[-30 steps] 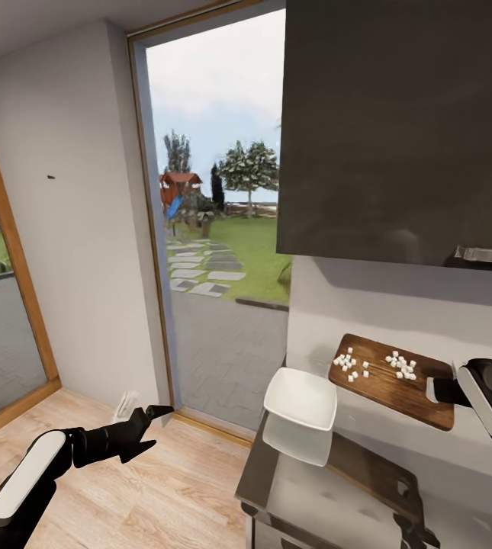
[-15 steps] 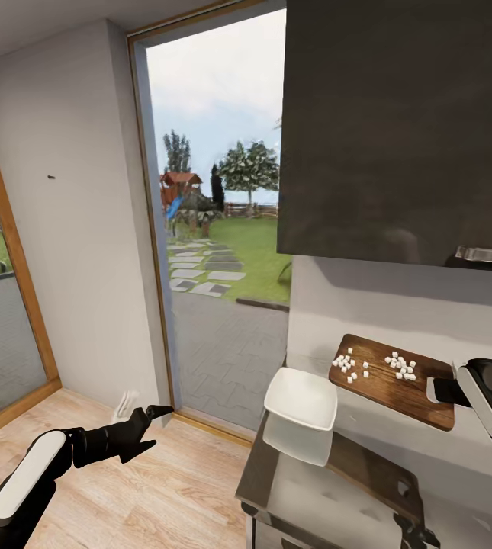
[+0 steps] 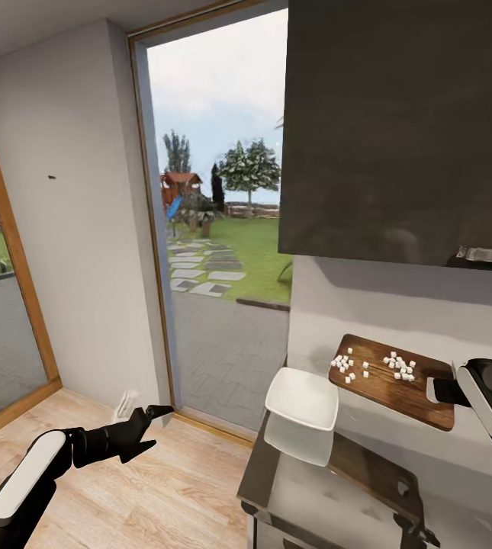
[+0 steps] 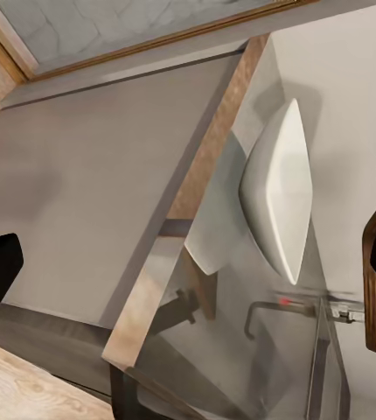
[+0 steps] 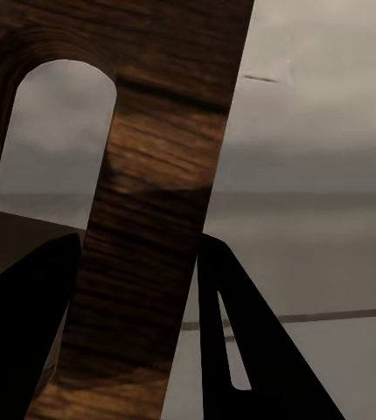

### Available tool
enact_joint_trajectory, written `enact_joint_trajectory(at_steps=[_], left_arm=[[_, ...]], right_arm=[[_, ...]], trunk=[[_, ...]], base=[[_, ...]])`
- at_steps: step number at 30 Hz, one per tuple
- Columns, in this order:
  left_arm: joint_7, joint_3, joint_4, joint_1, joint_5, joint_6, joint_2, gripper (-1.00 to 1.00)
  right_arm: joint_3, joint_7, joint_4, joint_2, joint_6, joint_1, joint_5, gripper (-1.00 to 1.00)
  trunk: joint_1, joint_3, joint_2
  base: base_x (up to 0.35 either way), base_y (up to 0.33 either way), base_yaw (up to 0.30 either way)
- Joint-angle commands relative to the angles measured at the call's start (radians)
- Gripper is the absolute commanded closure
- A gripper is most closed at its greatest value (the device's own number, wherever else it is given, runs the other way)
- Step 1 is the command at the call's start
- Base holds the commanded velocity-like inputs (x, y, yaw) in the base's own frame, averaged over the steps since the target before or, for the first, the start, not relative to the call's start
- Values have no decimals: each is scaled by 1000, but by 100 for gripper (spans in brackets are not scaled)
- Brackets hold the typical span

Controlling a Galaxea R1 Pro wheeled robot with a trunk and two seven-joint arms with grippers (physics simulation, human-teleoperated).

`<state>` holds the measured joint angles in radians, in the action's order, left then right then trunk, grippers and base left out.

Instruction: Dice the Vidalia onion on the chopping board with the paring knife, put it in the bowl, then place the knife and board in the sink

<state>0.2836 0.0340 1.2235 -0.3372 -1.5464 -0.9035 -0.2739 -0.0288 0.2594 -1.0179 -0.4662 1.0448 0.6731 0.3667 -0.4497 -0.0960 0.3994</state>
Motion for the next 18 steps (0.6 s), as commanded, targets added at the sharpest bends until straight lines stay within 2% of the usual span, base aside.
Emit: enact_joint_trajectory(at_steps=[1,10,18], left_arm=[[9,1,1,0,-11,0,-1,-100],[9,1,1,0,-11,0,-1,-100],[9,1,1,0,-11,0,-1,-100]], right_arm=[[1,11,-1,0,2,0,11,100],[1,11,-1,0,2,0,11,100],[1,11,-1,0,2,0,11,100]], trunk=[[0,1,1],[0,1,1],[0,1,1]], base=[[0,0,0],[0,2,0],[0,97,0]])
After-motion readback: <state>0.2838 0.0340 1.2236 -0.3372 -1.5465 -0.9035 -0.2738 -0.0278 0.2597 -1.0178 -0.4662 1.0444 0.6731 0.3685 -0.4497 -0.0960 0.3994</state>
